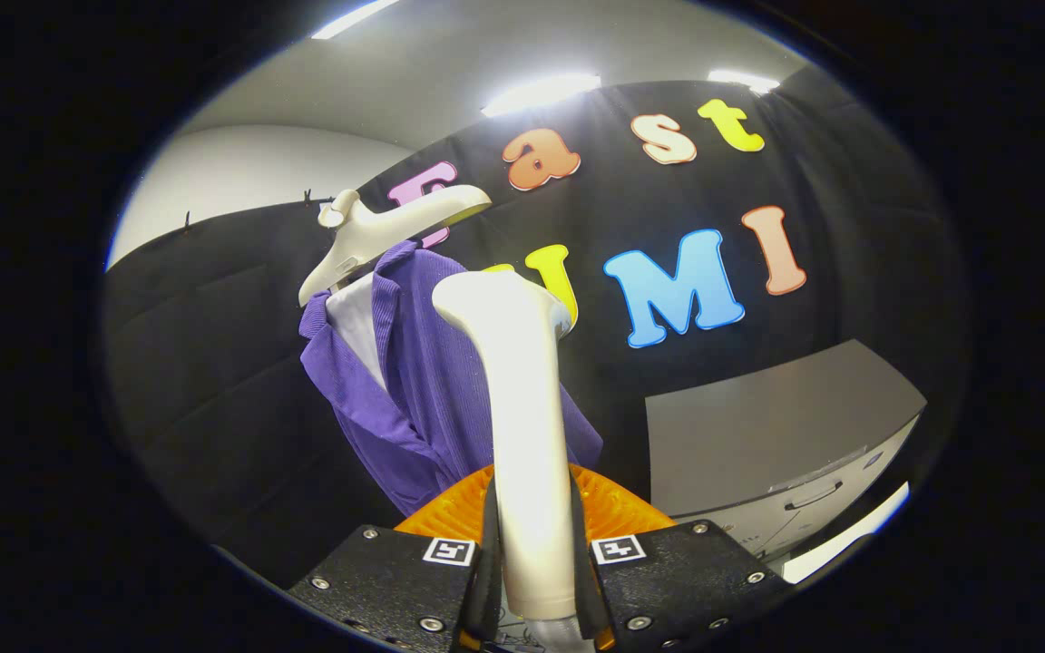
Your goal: Iron the clothes twice with a garment steamer, once on the left side and once on the right side.
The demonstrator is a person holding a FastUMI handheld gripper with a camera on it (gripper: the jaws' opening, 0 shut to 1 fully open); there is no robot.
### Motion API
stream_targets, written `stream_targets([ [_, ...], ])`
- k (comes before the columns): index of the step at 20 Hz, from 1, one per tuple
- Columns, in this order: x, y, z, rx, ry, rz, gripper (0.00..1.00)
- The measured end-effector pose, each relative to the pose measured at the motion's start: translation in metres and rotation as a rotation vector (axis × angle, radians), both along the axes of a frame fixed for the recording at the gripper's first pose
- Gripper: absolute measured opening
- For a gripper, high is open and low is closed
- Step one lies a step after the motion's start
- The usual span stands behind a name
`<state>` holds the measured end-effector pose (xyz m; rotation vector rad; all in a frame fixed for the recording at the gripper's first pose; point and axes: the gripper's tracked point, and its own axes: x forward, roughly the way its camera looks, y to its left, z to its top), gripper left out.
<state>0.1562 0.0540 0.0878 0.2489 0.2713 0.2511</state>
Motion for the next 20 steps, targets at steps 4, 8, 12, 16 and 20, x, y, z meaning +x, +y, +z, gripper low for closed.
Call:
stream_targets([
  [4,0.013,0.012,0.01,-0.172,-0.113,-0.078,0.33],
  [8,0.022,0.026,0.008,-0.264,-0.172,-0.121,0.33],
  [12,0.029,0.041,0.0,-0.302,-0.218,-0.166,0.33],
  [16,0.031,0.049,-0.009,-0.315,-0.233,-0.201,0.33],
  [20,0.031,0.051,-0.016,-0.308,-0.214,-0.222,0.33],
])
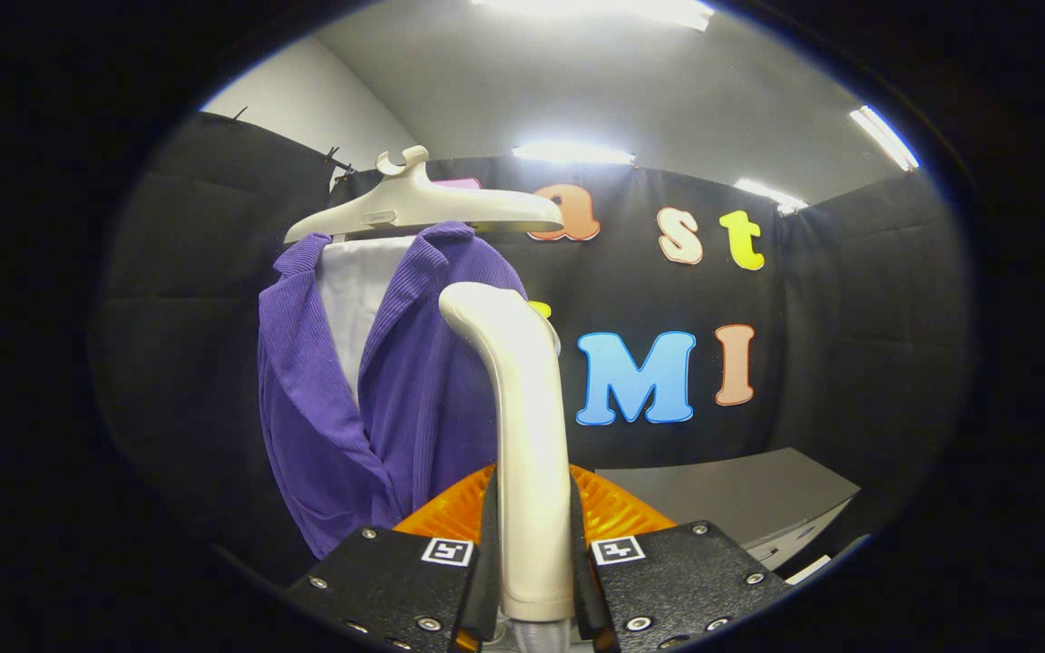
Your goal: Iron the clothes twice with a garment steamer, once on the left side and once on the right side.
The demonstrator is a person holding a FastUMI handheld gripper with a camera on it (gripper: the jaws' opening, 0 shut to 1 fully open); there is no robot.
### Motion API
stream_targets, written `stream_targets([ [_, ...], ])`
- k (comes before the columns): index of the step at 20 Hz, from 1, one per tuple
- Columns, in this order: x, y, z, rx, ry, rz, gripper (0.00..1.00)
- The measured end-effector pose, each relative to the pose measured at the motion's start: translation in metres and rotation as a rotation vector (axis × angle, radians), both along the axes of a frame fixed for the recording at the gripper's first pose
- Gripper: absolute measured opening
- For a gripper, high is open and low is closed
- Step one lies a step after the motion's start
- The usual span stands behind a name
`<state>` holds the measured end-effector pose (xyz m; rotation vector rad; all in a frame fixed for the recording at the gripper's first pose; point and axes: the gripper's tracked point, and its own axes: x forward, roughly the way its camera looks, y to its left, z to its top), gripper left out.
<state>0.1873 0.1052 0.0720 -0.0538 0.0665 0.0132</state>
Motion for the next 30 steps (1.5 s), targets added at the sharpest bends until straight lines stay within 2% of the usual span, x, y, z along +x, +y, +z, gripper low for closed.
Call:
stream_targets([
  [16,-0.021,0.01,-0.124,-0.087,0.151,-0.024,0.33],
  [30,-0.046,0.015,-0.232,-0.176,0.345,0.01,0.34],
])
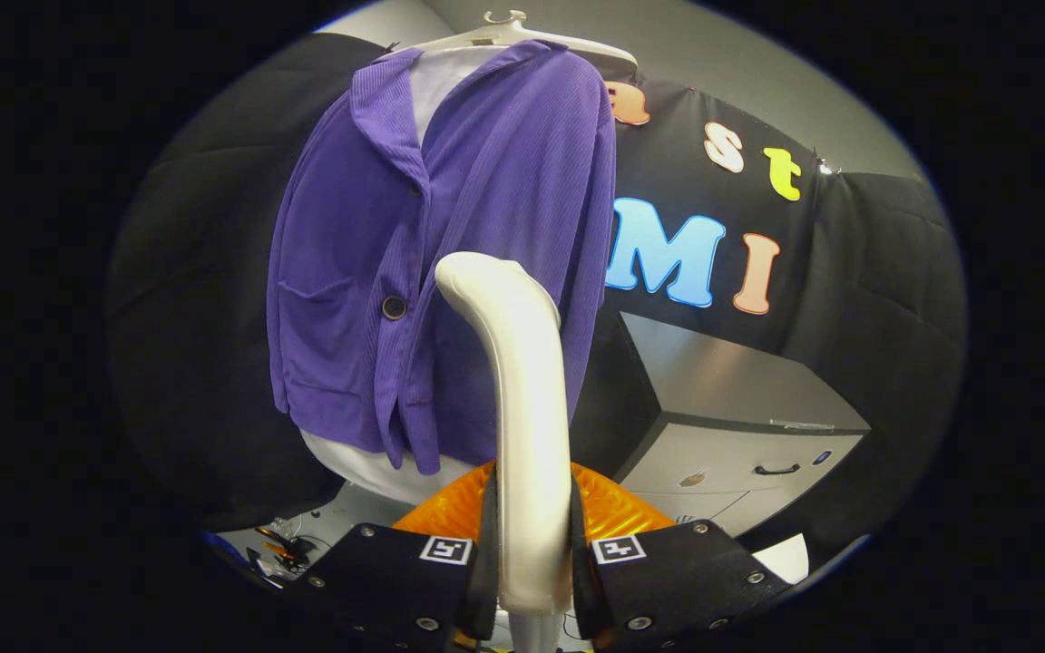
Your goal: Iron the clothes twice with a garment steamer, once on the left side and once on the right side.
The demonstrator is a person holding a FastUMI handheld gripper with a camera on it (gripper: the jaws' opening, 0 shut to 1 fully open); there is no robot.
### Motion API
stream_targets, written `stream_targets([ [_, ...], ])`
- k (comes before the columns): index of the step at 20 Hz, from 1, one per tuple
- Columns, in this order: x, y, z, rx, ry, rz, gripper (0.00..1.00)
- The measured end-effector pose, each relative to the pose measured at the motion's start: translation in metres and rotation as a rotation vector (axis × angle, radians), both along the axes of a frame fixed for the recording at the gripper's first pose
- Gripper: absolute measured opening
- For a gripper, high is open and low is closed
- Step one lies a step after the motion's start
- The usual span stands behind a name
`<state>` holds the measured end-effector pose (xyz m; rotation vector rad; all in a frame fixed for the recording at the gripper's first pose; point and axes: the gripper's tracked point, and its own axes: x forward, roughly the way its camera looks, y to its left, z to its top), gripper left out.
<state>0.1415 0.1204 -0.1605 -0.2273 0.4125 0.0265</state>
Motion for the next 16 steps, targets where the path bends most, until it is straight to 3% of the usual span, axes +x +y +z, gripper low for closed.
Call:
stream_targets([
  [16,-0.023,0.008,-0.094,-0.007,0.18,0.02,0.33],
])
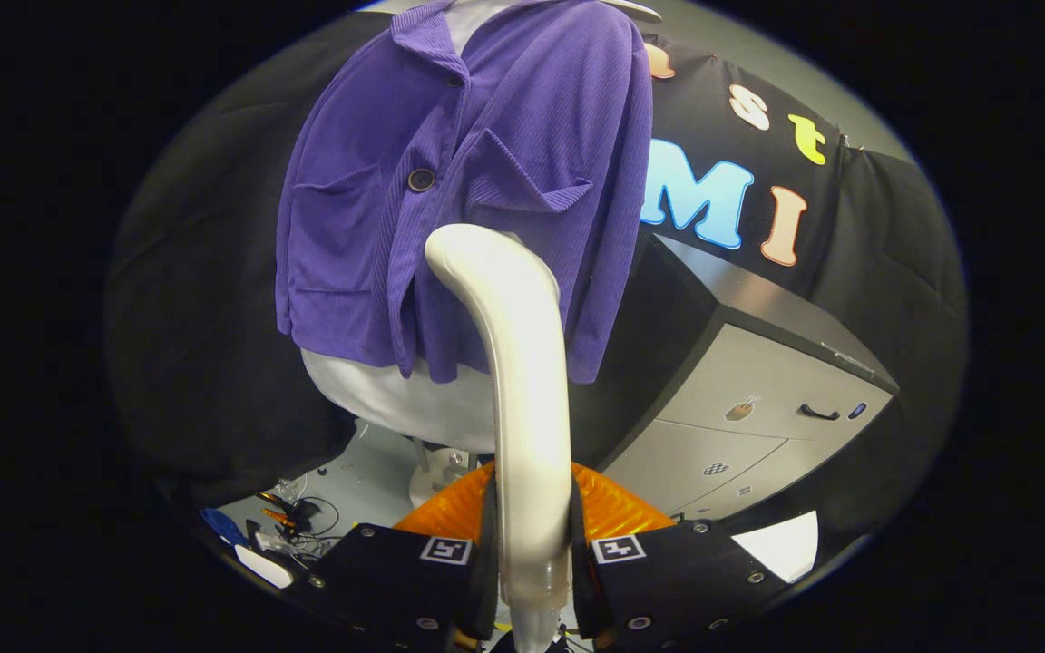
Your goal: Iron the clothes twice with a garment steamer, once on the left side and once on the right side.
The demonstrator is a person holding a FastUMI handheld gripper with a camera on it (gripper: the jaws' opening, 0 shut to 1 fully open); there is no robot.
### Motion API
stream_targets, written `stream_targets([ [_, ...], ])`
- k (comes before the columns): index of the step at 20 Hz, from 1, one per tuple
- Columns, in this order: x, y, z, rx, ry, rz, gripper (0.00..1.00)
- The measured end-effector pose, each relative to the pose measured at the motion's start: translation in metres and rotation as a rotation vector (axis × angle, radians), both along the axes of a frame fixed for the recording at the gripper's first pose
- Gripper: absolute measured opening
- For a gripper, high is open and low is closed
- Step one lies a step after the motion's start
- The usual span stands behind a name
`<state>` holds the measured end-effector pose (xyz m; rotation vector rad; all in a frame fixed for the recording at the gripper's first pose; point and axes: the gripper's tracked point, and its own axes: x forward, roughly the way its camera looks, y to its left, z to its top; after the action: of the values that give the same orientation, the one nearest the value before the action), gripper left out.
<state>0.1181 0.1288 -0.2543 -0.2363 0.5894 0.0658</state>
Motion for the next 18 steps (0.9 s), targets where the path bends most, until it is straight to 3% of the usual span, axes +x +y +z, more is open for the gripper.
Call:
stream_targets([
  [11,-0.03,-0.007,-0.044,0.038,0.148,0.013,0.34],
  [18,-0.06,-0.032,-0.024,0.078,0.157,0.103,0.34],
])
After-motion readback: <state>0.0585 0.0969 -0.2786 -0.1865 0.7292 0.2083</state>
